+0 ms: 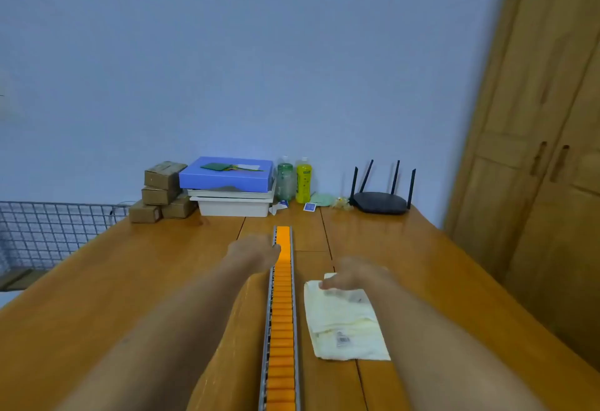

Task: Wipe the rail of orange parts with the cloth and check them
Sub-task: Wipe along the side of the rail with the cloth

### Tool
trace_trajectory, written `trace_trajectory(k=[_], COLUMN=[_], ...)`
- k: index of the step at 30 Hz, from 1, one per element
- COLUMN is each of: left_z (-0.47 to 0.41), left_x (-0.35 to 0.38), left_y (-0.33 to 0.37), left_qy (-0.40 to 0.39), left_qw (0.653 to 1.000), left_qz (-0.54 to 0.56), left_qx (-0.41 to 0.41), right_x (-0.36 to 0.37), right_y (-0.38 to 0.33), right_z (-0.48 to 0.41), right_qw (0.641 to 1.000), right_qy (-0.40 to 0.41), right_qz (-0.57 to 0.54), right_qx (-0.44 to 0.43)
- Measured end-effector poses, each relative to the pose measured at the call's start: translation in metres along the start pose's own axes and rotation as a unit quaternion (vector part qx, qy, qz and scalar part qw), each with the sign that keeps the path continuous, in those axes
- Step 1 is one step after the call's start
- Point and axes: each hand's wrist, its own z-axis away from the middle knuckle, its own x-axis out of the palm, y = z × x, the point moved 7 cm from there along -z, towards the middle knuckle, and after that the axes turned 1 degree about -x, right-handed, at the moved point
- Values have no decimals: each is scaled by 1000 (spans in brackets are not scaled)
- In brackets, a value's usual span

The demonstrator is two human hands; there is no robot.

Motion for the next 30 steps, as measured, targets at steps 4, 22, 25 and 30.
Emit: trace_trajectory(k=[4,22,25,30], left_z=[2,0,0,-4], left_x=[12,41,45,49], left_y=[-7,-12,-16,-24], left_qy=[-11,-30,-34,-35], left_qw=[1000,999,999,999], left_qz=[4,0,-2,-10], left_qx=[-5,-19,-22,-24], right_x=[28,61,60,57], right_y=[5,0,-1,-6], right_z=[8,16,16,16], right_qw=[998,969,967,962], right_qy=[-54,177,184,201], right_qz=[-2,150,146,141], right_qx=[-12,-89,-97,-120])
